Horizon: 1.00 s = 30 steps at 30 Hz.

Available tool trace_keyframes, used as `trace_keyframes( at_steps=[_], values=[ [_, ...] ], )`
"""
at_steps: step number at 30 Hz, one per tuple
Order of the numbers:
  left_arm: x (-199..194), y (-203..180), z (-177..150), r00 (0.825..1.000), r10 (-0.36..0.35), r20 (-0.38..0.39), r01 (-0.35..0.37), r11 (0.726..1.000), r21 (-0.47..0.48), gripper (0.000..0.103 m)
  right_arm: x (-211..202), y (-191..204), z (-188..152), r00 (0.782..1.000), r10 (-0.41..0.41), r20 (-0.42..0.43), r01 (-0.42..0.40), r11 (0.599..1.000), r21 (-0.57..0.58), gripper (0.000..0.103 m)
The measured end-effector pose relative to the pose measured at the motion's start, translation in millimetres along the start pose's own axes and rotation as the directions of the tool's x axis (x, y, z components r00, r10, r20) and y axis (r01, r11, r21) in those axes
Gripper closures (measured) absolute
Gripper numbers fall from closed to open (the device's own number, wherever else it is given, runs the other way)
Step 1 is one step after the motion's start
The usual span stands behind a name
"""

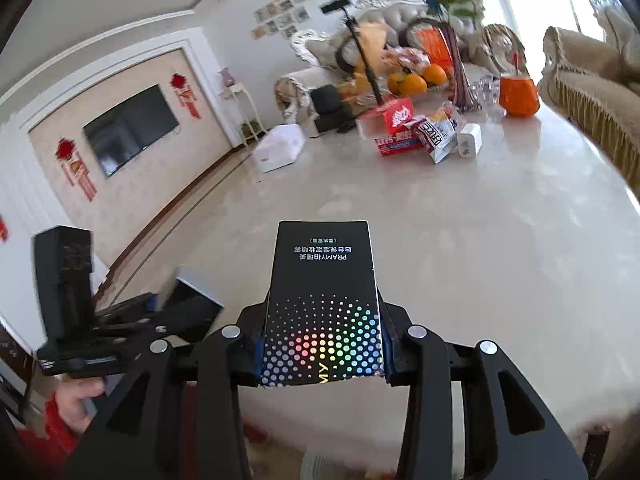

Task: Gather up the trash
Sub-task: 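Carry black dotted box in both tools down over the wastebasket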

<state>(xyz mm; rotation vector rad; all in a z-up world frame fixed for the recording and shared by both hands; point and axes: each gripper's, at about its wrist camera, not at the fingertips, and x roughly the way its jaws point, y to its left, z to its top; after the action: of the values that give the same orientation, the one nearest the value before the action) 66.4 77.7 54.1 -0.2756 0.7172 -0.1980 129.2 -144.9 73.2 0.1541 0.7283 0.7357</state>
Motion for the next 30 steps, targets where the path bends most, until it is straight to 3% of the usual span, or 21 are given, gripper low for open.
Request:
trace_keyframes(
  at_steps=[5,9,12,18,25,30],
  values=[
    [-16.3,-31.4,-41.9,0.998,-0.024,-0.053,0.027,0.998,0.055,0.029,-41.9,1.9,-51.7,0.999,0.004,-0.046,-0.002,0.999,0.04,0.064],
    [-13.2,-41.3,-74.0,0.993,-0.009,-0.115,0.02,0.996,0.089,0.029,-39.5,-7.9,-96.8,0.988,0.001,-0.155,0.019,0.992,0.124,0.064],
    [0.4,-41.8,-104.7,0.98,-0.029,-0.199,0.046,0.996,0.083,0.029,-21.8,-21.1,-133.9,0.964,-0.017,-0.266,0.068,0.981,0.182,0.064],
    [55.3,-42.2,-153.6,0.949,0.042,-0.313,0.004,0.989,0.146,0.029,29.6,-52.3,-180.8,0.898,-0.114,-0.424,0.21,0.959,0.188,0.064],
    [111.2,-40.0,-184.1,0.916,0.07,-0.395,-0.001,0.985,0.173,0.029,62.8,-72.8,-207.5,0.85,-0.151,-0.505,0.273,0.945,0.178,0.064],
    [125.3,-43.6,-190.9,0.909,0.083,-0.409,-0.003,0.981,0.192,0.029,71.3,-76.0,-215.2,0.837,-0.176,-0.518,0.292,0.944,0.152,0.064]
  ],
)
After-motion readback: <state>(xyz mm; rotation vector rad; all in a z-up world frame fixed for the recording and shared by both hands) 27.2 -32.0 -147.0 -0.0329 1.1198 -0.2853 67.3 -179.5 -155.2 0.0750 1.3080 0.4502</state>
